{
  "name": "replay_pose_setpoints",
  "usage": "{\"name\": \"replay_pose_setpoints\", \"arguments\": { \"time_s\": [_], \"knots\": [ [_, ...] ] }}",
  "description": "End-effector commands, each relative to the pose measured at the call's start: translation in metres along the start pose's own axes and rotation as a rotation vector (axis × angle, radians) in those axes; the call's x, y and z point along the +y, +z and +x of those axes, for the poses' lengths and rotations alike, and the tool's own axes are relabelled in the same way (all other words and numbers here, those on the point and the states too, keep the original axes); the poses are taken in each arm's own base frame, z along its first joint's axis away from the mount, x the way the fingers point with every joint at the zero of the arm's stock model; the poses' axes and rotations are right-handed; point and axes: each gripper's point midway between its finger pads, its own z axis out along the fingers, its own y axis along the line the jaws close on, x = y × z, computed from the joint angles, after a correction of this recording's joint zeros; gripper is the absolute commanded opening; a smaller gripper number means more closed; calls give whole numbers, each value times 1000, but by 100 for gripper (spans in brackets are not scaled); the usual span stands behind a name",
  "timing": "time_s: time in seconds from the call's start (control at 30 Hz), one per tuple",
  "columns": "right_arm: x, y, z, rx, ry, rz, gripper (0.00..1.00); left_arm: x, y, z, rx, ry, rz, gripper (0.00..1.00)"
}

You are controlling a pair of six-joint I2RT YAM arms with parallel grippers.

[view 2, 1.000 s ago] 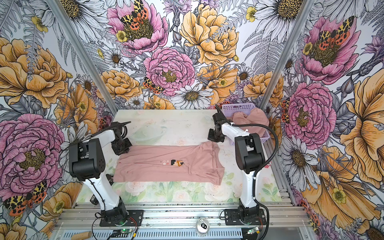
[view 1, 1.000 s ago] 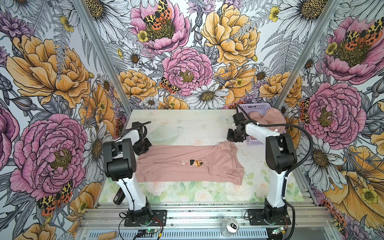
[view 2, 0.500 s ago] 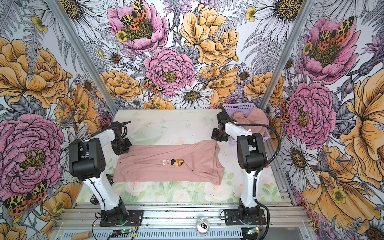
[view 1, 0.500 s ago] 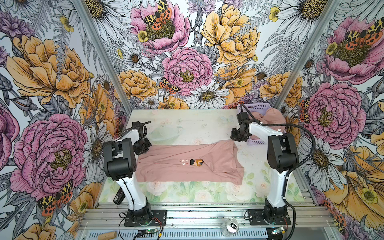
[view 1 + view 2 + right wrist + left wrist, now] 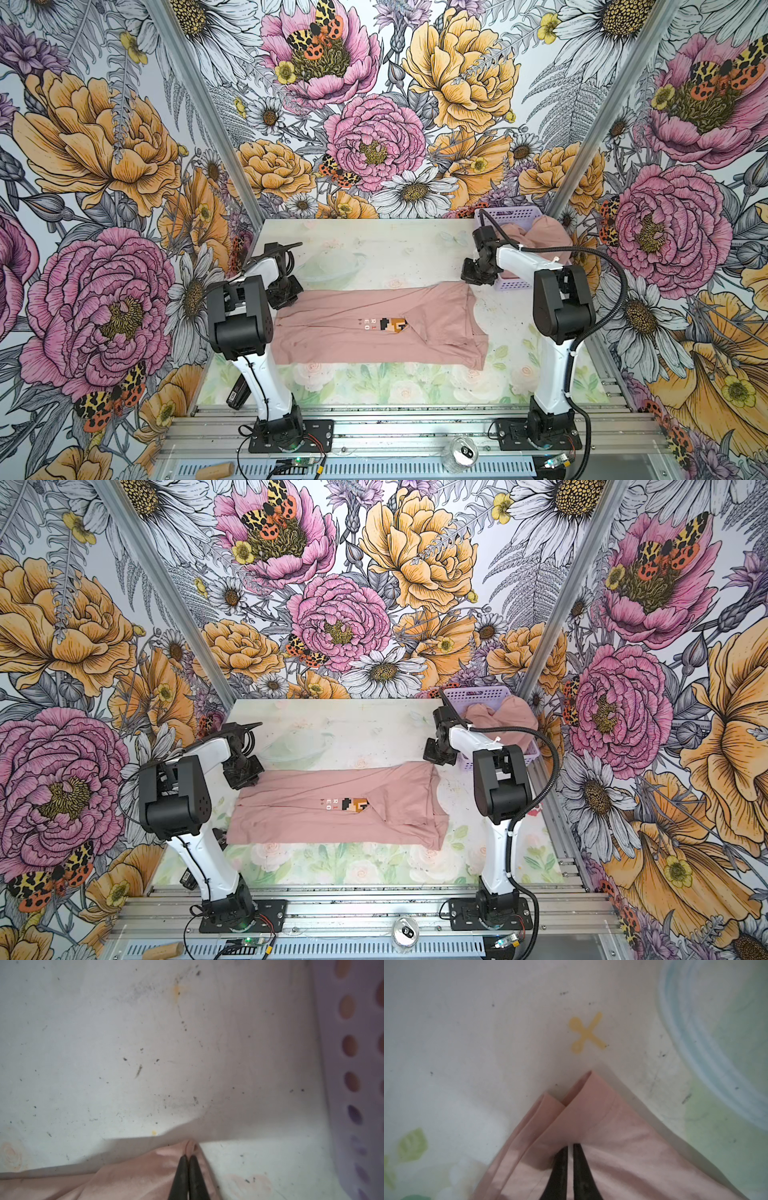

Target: Fold and stack the mixed laundry pile

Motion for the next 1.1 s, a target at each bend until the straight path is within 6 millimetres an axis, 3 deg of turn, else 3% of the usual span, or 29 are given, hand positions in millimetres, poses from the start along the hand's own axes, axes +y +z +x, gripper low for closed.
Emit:
{"name": "replay_pose_setpoints", "arguments": {
  "time_s": [0.0,0.17,0.3,0.43,0.53,0.67,0.77,0.8,1.07],
  "knots": [
    [-4,-12,-8,-32,-8,20,10,22,26,13,48,2,-108,20],
    [-2,-32,10,-37,-24,22,25,8,16,12,20,20,-87,29],
    [3,-43,40,-19,-29,13,29,2,0,8,-18,24,-71,38],
    [21,-48,68,9,-44,-17,30,-5,-20,2,-63,29,-61,49],
    [30,-38,82,42,-54,-25,32,-15,-32,0,-90,40,-41,53],
    [28,-6,90,90,-56,-3,32,-31,-44,2,-112,62,-18,56],
    [22,15,80,96,-87,50,32,-36,-46,3,-111,69,-9,58],
    [22,20,73,88,-99,63,32,-38,-56,1,-133,68,8,58],
    [26,41,-12,23,-144,134,32,-43,-66,-8,-145,84,44,64]
  ]
}}
